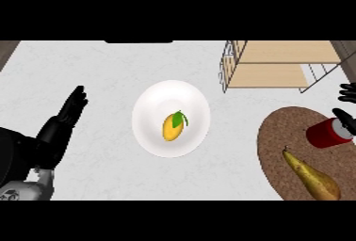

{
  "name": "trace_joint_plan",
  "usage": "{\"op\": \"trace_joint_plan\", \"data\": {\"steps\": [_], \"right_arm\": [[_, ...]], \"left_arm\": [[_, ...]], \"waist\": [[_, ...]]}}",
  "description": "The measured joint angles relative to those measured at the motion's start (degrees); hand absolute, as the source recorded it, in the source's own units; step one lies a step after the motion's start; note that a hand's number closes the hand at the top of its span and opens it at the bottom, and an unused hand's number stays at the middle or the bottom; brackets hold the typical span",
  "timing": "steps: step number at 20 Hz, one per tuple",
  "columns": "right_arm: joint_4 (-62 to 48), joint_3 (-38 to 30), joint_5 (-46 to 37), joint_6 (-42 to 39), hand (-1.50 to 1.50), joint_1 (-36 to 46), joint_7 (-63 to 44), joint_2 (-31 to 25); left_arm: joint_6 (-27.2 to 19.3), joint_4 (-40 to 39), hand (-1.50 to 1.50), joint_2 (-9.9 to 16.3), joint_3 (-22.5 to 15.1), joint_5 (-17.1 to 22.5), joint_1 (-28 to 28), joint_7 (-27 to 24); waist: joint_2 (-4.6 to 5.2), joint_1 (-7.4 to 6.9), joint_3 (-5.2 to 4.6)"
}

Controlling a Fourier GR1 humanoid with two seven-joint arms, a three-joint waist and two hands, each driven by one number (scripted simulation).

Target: Pick the can from the placemat and place it in the tiered shelf

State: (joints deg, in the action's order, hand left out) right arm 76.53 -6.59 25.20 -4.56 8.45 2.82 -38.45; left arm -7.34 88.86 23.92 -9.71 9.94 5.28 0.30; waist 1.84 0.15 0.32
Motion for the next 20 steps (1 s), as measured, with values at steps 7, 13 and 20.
{"op": "trace_joint_plan", "data": {"steps": [7, 13, 20], "right_arm": [[-22.54, -8.41, 0.82, -3.99, -1.5, 5.52, 15.63, 0.76], [-33.01, -8.61, 0.43, -22.54, -1.5, 7.43, 21.85, -6.37], [-37.32, -3.23, -9.22, -29.87, -1.5, 13.13, 24.14, -13.99]], "left_arm": [[-2.19, -3.26, 0.0, -5.52, -4.1, -3.11, 3.89, -0.14], [-2.7, -5.58, 0.0, -7.47, -4.84, -4.33, 5.49, -0.28], [-2.81, -6.46, 0.0, -8.75, -4.8, -5.39, 7.75, 1.42]], "waist": [[-0.47, -1.22, 0.09], [-0.96, -1.36, -0.02], [-1.32, -1.45, -0.18]]}}
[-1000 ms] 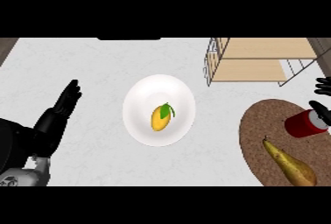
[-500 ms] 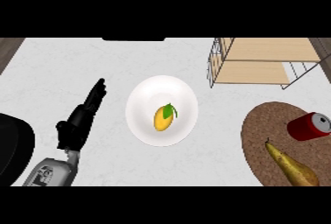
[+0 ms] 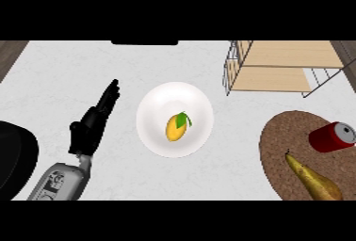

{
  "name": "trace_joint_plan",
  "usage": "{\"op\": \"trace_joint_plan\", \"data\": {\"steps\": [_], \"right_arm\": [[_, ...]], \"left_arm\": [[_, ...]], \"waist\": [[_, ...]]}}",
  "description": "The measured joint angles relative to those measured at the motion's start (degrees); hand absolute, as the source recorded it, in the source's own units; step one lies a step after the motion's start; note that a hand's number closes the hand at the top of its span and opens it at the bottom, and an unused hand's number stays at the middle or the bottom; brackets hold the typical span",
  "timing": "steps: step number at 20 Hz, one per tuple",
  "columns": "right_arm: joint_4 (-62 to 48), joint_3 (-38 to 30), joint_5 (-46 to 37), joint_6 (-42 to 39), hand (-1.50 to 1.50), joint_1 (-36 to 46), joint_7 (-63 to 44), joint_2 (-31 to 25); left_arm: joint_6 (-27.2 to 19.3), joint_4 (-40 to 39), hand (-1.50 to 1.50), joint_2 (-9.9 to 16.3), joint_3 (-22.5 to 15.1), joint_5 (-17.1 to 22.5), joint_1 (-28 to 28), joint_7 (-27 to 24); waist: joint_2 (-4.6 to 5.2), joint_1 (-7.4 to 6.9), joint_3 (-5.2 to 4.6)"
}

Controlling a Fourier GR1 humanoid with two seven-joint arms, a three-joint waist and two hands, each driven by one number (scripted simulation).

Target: Pick the can from the placemat and place it in the tiered shelf

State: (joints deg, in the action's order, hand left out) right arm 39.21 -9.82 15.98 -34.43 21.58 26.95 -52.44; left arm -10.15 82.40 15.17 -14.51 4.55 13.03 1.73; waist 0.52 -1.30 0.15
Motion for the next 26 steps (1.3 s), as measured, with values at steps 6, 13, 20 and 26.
{"op": "trace_joint_plan", "data": {"steps": [6, 13, 20, 26], "right_arm": [[3.26, 5.81, -7.77, -2.52, -1.5, 3.46, -2.54, -5.21], [11.22, 12.7, -17.92, -2.68, -1.5, 4.15, -4.17, -9.75], [19.66, 11.06, -20.69, -3.39, -1.5, 0.22, -8.19, -9.15], [25.45, 7.01, -21.81, -3.58, -1.5, -1.84, -12.87, -6.17]], "left_arm": [[0.2, -0.55, 0.0, 0.03, 0.93, -0.46, -0.5, -0.39], [0.51, -0.93, 0.0, -0.68, 1.27, -0.96, -1.17, -0.83], [1.19, -0.19, 0.0, -1.83, 2.42, -2.4, -1.94, -0.09], [2.4, 0.09, 0.0, -2.91, 3.52, -3.97, -3.47, -1.15]], "waist": [[-0.28, 0.28, -0.12], [-0.46, 0.79, -0.18], [-0.61, 1.41, -0.18], [-0.6, 1.37, -0.17]]}}
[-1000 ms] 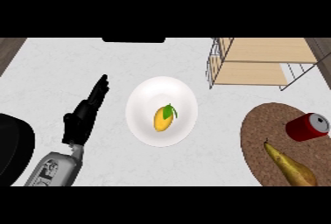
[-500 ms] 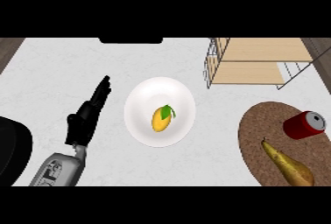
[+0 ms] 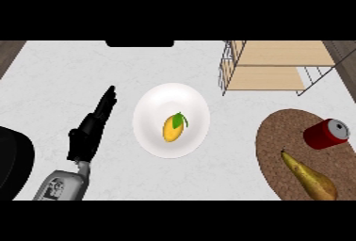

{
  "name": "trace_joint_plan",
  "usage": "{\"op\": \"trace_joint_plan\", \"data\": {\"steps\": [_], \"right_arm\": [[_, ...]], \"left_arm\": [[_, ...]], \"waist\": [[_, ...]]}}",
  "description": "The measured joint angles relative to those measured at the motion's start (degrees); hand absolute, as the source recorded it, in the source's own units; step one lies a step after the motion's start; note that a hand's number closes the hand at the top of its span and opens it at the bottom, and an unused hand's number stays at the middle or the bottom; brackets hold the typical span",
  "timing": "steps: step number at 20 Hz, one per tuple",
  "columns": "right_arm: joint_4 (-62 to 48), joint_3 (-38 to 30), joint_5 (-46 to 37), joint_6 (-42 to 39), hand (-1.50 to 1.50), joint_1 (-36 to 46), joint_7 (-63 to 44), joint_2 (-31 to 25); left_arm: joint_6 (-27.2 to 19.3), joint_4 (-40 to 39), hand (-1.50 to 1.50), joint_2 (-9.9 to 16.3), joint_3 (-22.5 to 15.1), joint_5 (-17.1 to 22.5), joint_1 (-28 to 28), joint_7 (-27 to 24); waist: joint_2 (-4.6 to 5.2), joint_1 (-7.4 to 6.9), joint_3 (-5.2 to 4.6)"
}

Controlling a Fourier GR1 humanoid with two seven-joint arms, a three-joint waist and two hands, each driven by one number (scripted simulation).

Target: Pick the can from the placemat and place it in the tiered shelf

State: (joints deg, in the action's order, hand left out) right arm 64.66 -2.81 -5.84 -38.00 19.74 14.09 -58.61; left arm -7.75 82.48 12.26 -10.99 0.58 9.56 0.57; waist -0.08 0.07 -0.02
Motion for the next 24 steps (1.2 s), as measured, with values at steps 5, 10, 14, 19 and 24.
{"op": "trace_joint_plan", "data": {"steps": [5, 10, 14, 19, 24], "right_arm": [[7.49, -3.82, -0.5, 1.1, -1.5, -5.69, -3.48, 2.17], [10.0, -5.81, -2.77, 0.57, -1.5, -6.95, -5.68, 5.5], [11.39, -7.12, -4.06, -0.8, -1.5, -6.96, -7.28, 7.53], [12.52, -8.36, -6.96, -1.68, -1.5, -6.84, -8.96, 9.93], [12.83, -8.49, -10.98, -0.8, -1.5, -7.2, -8.92, 13.06]], "left_arm": [[1.1, -0.22, 0.0, -0.63, 1.07, -0.83, -1.02, -0.74], [1.95, -0.68, 0.0, -1.75, 2.28, -1.9, 0.25, 0.16], [3.11, -1.01, 0.0, -1.93, 3.7, -2.21, 0.81, 0.14], [3.78, 0.55, 0.0, -2.79, 4.41, -3.24, 1.08, 1.76], [4.47, 0.21, 0.0, -3.63, 5.09, -4.3, -0.01, 0.44]], "waist": [[-0.05, 0.27, -0.02], [0.02, 0.08, -0.01], [0.05, 0.0, 0.01], [0.05, -0.05, 0.01], [0.06, -0.08, 0.01]]}}
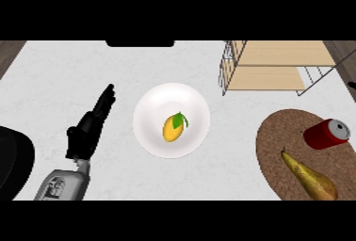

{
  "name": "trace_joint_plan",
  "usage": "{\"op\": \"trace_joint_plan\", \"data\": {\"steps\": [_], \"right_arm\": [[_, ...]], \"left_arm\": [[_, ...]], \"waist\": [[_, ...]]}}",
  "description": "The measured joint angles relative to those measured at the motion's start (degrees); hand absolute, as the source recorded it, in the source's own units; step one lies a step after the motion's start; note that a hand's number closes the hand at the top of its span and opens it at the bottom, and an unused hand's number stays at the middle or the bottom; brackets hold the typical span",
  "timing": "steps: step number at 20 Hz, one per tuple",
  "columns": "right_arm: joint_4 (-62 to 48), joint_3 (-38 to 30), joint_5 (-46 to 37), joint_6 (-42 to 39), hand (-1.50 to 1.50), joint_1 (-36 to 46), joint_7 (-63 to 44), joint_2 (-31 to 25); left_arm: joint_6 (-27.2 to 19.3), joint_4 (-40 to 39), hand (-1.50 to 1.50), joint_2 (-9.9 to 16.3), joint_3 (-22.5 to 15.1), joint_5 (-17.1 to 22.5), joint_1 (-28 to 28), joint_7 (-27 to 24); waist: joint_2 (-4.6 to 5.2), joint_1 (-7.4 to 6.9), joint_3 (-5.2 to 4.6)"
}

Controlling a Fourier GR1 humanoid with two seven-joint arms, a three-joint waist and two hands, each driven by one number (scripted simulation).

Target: Pick the can from the placemat and place it in the tiered shelf

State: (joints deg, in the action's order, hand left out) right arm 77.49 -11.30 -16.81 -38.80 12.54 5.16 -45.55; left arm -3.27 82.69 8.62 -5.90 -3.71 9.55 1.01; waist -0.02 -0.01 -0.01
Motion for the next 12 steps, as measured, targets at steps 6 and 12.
{"op": "trace_joint_plan", "data": {"steps": [6, 12], "right_arm": [[-0.41, 0.44, -4.63, 0.13, -1.5, 0.03, 0.76, 2.07], [-0.28, -0.66, -8.47, -0.06, -1.5, -1.01, 2.26, 3.19]], "left_arm": [[0.28, 0.07, 0.0, -1.44, 0.07, -1.38, -0.1, 0.2], [1.27, 0.09, 0.0, -1.92, 1.32, -1.82, 0.05, 0.43]], "waist": [[0.02, -0.04, 0.01], [0.01, 0.0, 0.01]]}}
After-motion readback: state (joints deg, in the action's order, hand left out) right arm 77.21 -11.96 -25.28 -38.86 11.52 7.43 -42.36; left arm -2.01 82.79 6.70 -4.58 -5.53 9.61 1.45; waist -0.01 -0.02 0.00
